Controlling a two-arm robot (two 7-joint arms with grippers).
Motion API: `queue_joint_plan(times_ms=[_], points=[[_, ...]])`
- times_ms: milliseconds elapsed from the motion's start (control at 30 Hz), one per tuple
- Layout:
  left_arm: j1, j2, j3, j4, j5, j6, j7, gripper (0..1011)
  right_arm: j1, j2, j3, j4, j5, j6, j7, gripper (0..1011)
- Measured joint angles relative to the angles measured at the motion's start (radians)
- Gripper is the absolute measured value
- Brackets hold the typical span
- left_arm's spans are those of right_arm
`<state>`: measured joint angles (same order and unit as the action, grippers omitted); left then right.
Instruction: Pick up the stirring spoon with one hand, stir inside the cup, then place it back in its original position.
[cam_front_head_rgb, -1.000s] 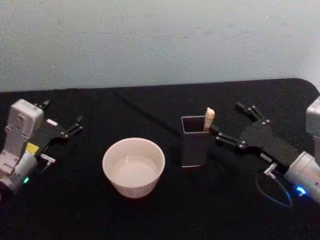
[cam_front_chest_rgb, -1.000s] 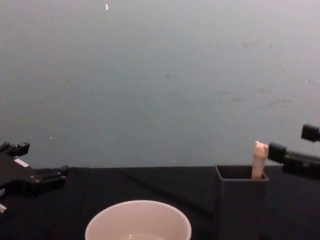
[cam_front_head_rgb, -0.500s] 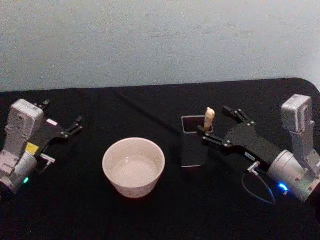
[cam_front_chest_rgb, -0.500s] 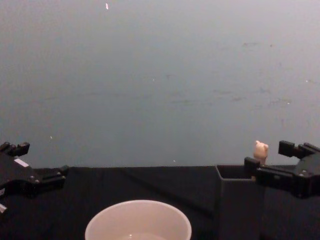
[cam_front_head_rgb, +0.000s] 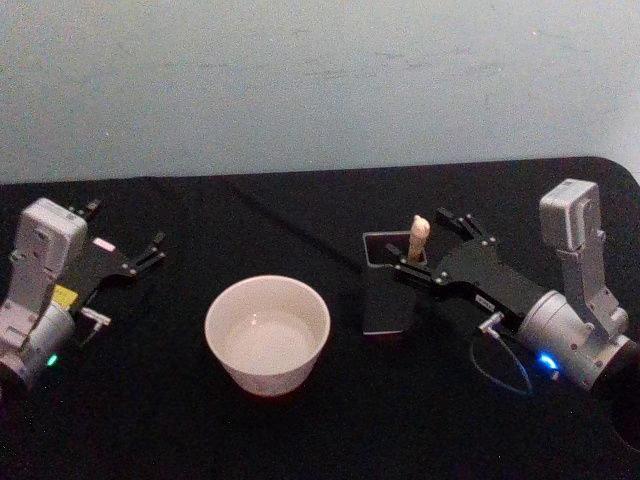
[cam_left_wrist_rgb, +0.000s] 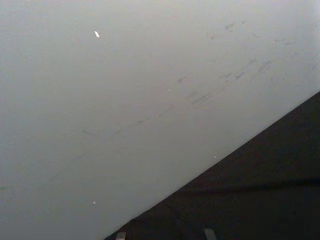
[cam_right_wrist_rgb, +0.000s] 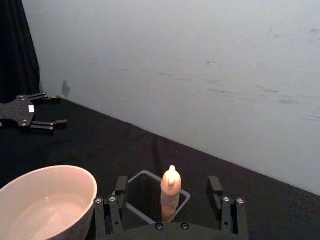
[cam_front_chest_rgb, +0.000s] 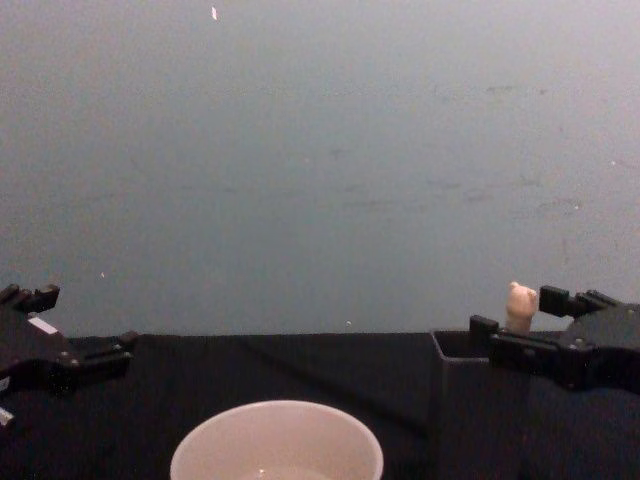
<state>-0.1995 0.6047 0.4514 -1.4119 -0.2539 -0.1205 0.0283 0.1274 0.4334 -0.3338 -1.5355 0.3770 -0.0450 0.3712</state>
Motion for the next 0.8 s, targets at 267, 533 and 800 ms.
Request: queue_joint_plan(times_ms=[267, 533, 800], points=[[0.000, 0.000, 0.000, 0.000, 0.000, 0.000, 0.000, 1001, 0.009, -0.021, 0.011, 0.011, -0.013, 0.006, 0.008, 1002], [0.000, 0.000, 0.000, 0.000, 0.000, 0.000, 0.000, 1001, 0.011, -0.030, 0.018, 0.014, -0.021, 0.018, 0.007, 1002], [0.000, 0.000, 0.000, 0.000, 0.000, 0.000, 0.000, 1001, 0.011, -0.029, 0.017, 0.014, -0.020, 0.017, 0.007, 1002]])
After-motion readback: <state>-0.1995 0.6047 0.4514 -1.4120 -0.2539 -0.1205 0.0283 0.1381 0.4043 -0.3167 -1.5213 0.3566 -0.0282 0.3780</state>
